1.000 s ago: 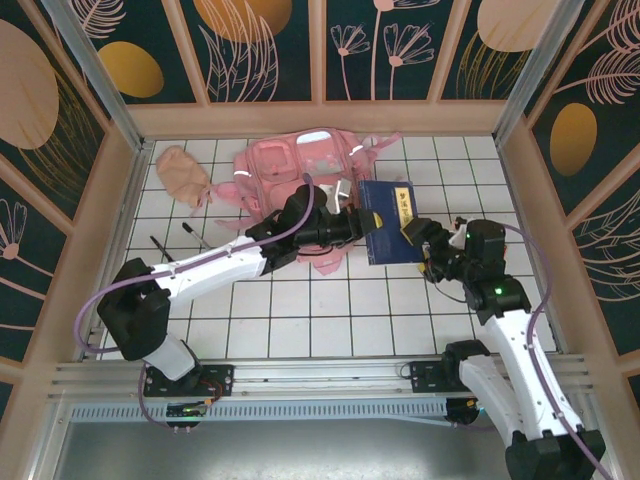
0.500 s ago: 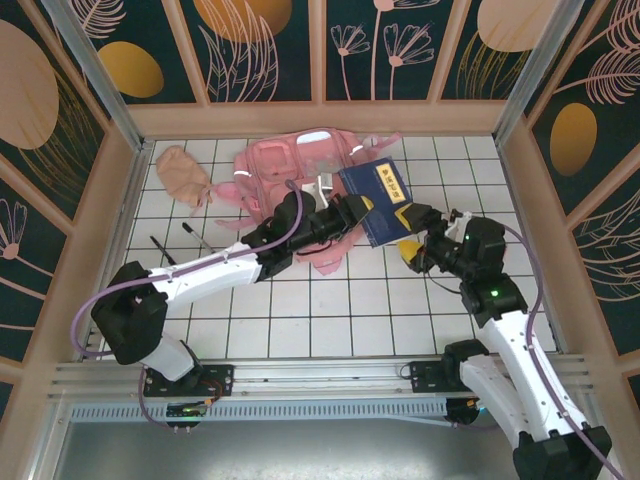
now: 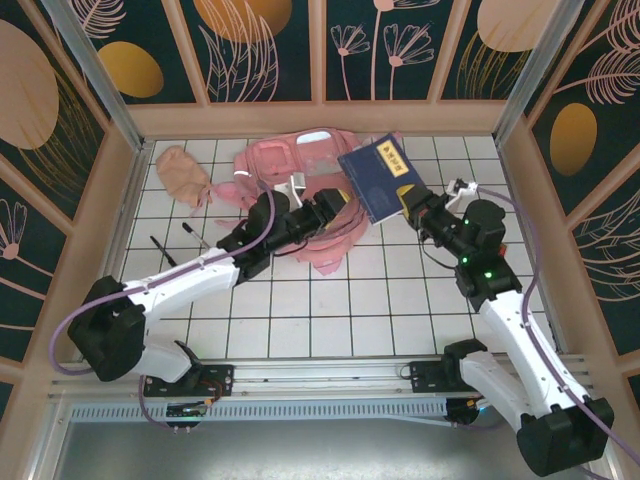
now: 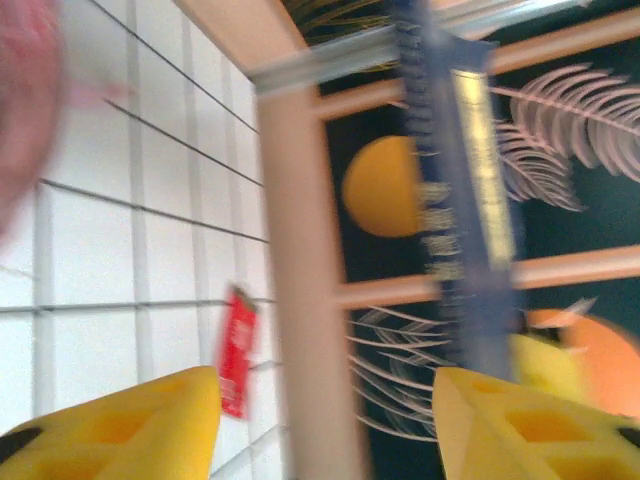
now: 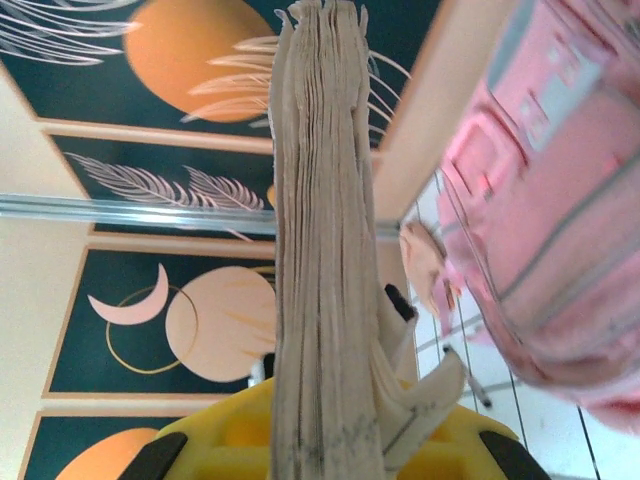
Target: Pack the student bag
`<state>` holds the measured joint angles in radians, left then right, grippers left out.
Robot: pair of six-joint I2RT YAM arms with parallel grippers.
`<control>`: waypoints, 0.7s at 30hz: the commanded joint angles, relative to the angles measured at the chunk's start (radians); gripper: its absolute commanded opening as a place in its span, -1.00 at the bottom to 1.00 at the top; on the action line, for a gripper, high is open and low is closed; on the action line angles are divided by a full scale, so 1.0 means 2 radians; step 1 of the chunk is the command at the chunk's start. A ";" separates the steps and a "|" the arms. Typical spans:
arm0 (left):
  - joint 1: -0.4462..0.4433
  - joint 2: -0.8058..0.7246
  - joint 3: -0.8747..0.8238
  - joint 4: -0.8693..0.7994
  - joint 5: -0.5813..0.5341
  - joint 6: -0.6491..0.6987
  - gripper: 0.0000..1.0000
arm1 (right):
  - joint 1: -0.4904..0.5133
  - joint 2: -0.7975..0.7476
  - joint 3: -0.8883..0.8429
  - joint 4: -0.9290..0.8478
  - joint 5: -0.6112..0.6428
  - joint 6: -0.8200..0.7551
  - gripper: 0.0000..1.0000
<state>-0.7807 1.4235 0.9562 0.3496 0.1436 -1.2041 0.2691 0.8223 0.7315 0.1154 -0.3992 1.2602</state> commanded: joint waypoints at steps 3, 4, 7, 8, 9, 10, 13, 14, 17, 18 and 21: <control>0.006 0.040 0.076 -0.219 -0.088 0.429 0.36 | -0.022 -0.012 0.046 -0.022 0.067 -0.075 -1.00; 0.006 0.062 0.088 -0.243 -0.098 0.476 0.37 | -0.028 -0.010 0.054 -0.034 0.070 -0.083 -1.00; 0.005 0.138 0.137 -0.310 -0.177 0.588 0.38 | -0.041 -0.007 0.075 -0.074 0.078 -0.110 -1.00; 0.005 0.171 0.152 -0.325 -0.214 0.611 0.39 | -0.045 -0.006 0.080 -0.083 0.077 -0.118 -1.00; 0.005 0.195 0.170 -0.340 -0.241 0.632 0.40 | -0.048 -0.006 0.084 -0.091 0.075 -0.124 -1.00; 0.005 0.216 0.183 -0.355 -0.260 0.647 0.40 | -0.052 -0.007 0.088 -0.097 0.073 -0.129 -1.00; 0.006 0.265 0.195 -0.349 -0.354 0.683 0.49 | -0.061 -0.008 0.092 -0.115 0.066 -0.138 -1.00; 0.006 0.283 0.198 -0.338 -0.399 0.687 0.50 | -0.062 -0.009 0.090 -0.118 0.064 -0.140 -1.00; 0.013 0.333 0.259 -0.375 -0.429 0.652 0.45 | -0.062 -0.012 0.075 -0.117 0.049 -0.142 -1.00; 0.015 0.343 0.279 -0.388 -0.411 0.636 0.40 | -0.062 -0.012 0.070 -0.118 0.040 -0.141 -1.00; 0.018 0.349 0.295 -0.377 -0.360 0.623 0.09 | -0.062 -0.013 0.061 -0.128 0.019 -0.146 -1.00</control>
<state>-0.7692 2.0930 1.5139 -0.3412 -0.5587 0.0521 0.1493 0.8143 0.8623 -0.1448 -0.3107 0.9997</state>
